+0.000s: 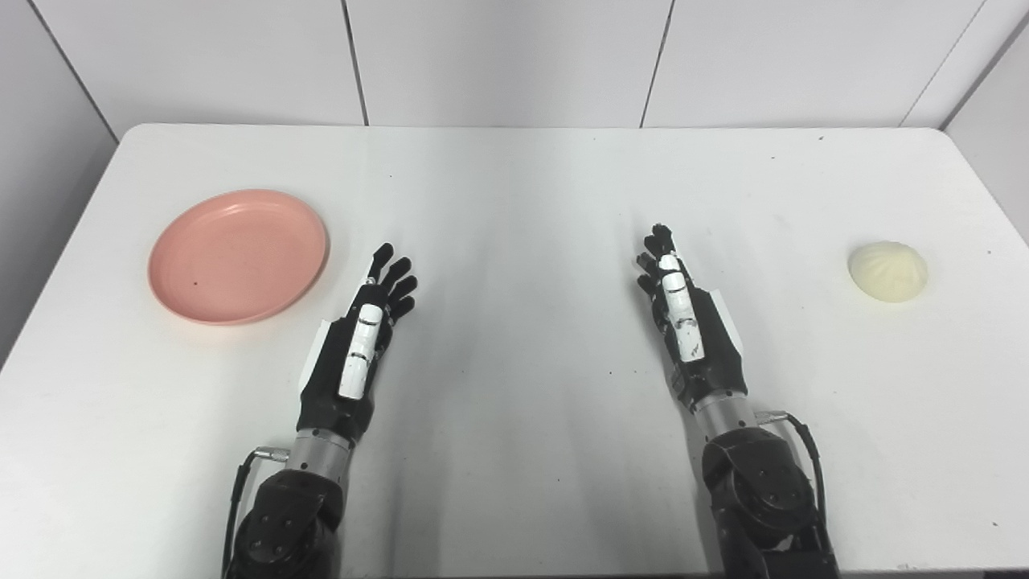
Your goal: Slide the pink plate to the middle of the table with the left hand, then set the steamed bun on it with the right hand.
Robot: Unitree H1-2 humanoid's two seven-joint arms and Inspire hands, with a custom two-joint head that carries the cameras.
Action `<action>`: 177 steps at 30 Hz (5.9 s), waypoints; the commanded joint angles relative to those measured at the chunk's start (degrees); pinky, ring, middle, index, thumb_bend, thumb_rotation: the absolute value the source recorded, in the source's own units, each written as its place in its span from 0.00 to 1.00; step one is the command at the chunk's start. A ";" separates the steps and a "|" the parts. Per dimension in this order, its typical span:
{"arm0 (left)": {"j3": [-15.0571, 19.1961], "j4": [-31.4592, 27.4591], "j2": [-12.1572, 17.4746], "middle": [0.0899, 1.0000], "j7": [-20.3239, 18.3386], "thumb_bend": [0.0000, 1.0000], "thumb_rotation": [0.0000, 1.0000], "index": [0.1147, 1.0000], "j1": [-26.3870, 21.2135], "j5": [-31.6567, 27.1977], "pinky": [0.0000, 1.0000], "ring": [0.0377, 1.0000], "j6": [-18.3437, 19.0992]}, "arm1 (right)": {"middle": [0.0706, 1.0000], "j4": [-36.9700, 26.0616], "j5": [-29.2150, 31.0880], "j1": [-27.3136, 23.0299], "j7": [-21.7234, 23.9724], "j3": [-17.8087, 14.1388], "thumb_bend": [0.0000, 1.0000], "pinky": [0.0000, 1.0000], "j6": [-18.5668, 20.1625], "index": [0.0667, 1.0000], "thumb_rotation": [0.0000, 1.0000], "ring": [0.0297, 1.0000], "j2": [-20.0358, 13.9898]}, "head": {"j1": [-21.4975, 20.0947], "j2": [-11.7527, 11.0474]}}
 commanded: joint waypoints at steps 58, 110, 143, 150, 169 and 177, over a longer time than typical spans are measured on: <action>-1.68 15.62 -2.71 0.96 3.64 0.53 1.00 0.96 -2.34 5.06 0.94 0.94 -7.83 | 1.00 6.24 5.11 -0.97 3.98 -2.44 0.27 1.00 -6.41 1.00 1.00 1.00 -3.27 | 18.83 -10.29; -3.19 -7.65 -1.73 0.95 2.48 0.54 1.00 0.94 -8.32 6.66 0.93 0.93 4.01 | 1.00 5.18 7.19 -1.83 3.65 -2.74 0.18 1.00 -3.10 1.00 1.00 1.00 -1.84 | 22.08 -11.30; 18.90 -22.97 8.87 0.89 6.89 0.54 1.00 0.88 -22.10 -2.85 0.90 0.89 16.10 | 1.00 5.20 6.29 -1.50 3.61 -2.56 0.19 1.00 -3.96 1.00 1.00 1.00 -2.54 | 23.18 -11.70; 23.91 -20.48 11.36 0.90 8.67 0.51 1.00 0.89 -22.46 -6.28 0.91 0.89 16.36 | 1.00 5.40 6.95 -1.64 3.60 -2.74 0.18 1.00 -3.85 1.00 1.00 1.00 -2.29 | 23.18 -11.64; 29.24 -8.26 15.27 0.88 9.07 0.52 1.00 0.88 -20.83 -12.21 0.87 0.88 12.53 | 1.00 5.11 8.34 -1.57 4.01 -2.91 0.18 1.00 -3.45 1.00 1.00 1.00 -2.73 | 23.83 -11.34; 30.26 -3.33 15.86 0.89 9.34 0.51 1.00 0.88 -20.78 -13.95 0.87 0.88 10.67 | 1.00 5.19 8.72 -1.78 4.45 -2.83 0.19 1.00 -3.65 1.00 1.00 1.00 -2.84 | 23.91 -10.95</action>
